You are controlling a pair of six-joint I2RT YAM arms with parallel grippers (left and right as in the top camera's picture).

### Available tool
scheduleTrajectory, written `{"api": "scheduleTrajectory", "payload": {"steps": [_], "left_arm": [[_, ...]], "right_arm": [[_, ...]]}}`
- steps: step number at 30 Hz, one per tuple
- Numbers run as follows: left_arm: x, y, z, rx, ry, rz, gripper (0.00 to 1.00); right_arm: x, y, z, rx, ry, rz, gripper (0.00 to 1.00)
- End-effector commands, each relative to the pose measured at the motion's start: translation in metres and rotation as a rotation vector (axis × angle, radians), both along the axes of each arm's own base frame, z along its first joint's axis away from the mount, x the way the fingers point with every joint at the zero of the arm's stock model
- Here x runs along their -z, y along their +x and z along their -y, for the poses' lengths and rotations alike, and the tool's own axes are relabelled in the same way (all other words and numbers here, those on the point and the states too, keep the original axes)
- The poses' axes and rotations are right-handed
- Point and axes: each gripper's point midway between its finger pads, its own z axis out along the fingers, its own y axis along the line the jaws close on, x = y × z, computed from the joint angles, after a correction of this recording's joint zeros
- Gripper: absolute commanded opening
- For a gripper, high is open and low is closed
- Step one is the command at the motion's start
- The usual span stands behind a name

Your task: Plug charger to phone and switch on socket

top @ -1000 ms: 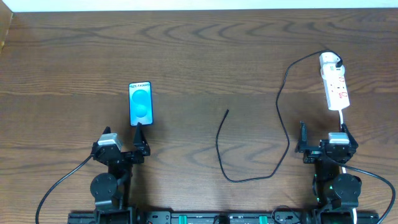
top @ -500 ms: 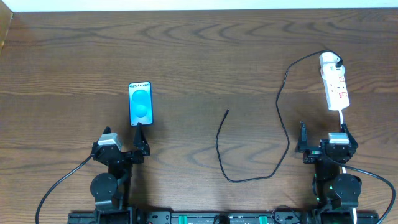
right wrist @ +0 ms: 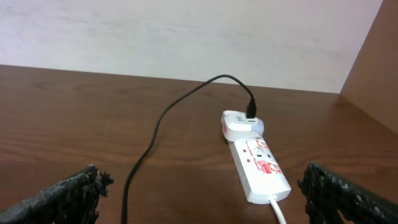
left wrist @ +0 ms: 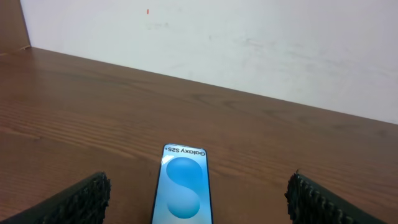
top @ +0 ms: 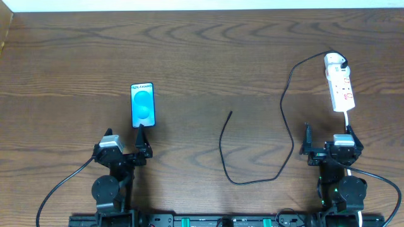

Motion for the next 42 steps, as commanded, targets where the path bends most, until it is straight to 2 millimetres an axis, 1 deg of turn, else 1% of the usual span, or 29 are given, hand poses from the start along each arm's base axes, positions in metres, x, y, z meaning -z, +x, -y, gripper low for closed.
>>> {"api": "scheduleTrajectory", "payload": {"steps": [1,18,24,28,35,42], "left_arm": [[0.014,-0.001,0.006,0.034,0.009,-0.043,0.90],[0.014,-0.001,0.006,0.036,0.008,-0.043,0.91],[0.010,-0.001,0.013,0.072,0.005,-0.031,0.90],[0.002,-0.002,0.020,0.113,0.003,-0.014,0.91],[-0.016,-0.006,0.020,0.115,0.006,0.003,0.91],[-0.049,-0.010,0.021,0.115,0.010,0.030,0.91]], "right_arm": [[0.001,0.000,0.000,-0.005,-0.013,0.001,0.99],[0.001,0.000,0.000,-0.005,-0.013,0.001,0.99],[0.001,0.000,0.000,-0.005,-0.013,0.001,0.99],[0.001,0.000,0.000,-0.005,-0.013,0.001,0.99],[0.001,0.000,0.000,-0.005,-0.013,0.001,0.99],[0.001,0.000,0.000,-0.005,-0.013,0.001,0.99]]}}
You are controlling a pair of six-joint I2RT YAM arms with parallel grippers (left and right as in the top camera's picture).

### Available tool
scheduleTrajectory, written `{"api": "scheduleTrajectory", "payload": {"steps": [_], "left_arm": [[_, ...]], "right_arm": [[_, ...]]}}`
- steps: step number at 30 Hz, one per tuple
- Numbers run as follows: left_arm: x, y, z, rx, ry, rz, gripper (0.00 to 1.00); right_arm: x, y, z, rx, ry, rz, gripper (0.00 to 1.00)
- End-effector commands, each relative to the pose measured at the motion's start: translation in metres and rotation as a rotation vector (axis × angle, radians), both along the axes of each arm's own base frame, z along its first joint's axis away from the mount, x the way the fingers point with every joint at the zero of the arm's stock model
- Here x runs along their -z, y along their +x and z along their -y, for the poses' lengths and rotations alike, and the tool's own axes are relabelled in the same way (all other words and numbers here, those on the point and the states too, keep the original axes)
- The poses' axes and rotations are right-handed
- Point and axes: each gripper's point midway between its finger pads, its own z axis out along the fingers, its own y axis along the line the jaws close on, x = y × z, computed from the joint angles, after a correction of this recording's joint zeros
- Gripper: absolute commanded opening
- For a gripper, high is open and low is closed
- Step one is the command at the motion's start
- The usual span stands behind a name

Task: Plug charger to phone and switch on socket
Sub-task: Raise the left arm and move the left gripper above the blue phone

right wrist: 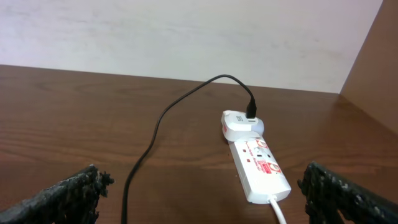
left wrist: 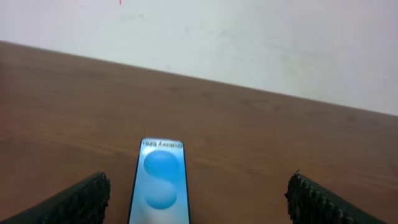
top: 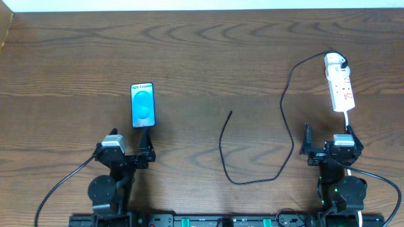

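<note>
A phone (top: 142, 105) with a lit blue screen lies face up on the left of the table; the left wrist view shows the phone (left wrist: 160, 182) just ahead between my wide-apart fingers. My left gripper (top: 128, 151) is open right behind it. A white power strip (top: 339, 83) lies at the far right, a white charger (right wrist: 238, 122) plugged into its far end. The black cable (top: 287, 126) runs from the charger down the table, its free end (top: 230, 113) near the centre. My right gripper (top: 329, 144) is open just behind the strip (right wrist: 260, 168).
The wooden table (top: 202, 57) stretches back to a pale wall. A white lead (right wrist: 280, 213) leaves the strip's near end toward my right arm. A brown board (right wrist: 373, 68) stands at the right edge.
My left gripper has shifted slightly to the right and turned a little; the phone now sits left of centre in its view. The right arm, cable and strip are unchanged.
</note>
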Motion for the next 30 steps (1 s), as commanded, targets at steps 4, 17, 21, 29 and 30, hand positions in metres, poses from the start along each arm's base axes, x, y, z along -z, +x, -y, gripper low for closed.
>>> {"api": "scheduleTrajectory", "payload": {"steps": [4,17,21,29,30], "left_arm": [[-0.054,-0.003,0.004,0.022,0.021,0.065,0.91],[-0.123,0.021,0.004,0.034,0.005,-0.072,0.90],[-0.132,0.036,0.002,0.035,-0.007,-0.178,0.90],[-0.138,0.071,-0.001,0.034,-0.036,-0.446,0.91],[-0.136,0.075,-0.002,0.032,-0.039,-0.482,0.90]], "right_arm": [[0.001,0.000,0.000,-0.004,-0.013,0.001,0.99],[0.001,0.000,0.000,-0.004,-0.013,0.001,0.99],[0.001,0.000,0.000,-0.004,-0.013,0.001,0.99],[0.001,0.000,0.000,-0.004,-0.013,0.001,0.99],[0.001,0.000,0.000,-0.004,-0.013,0.001,0.99]]}}
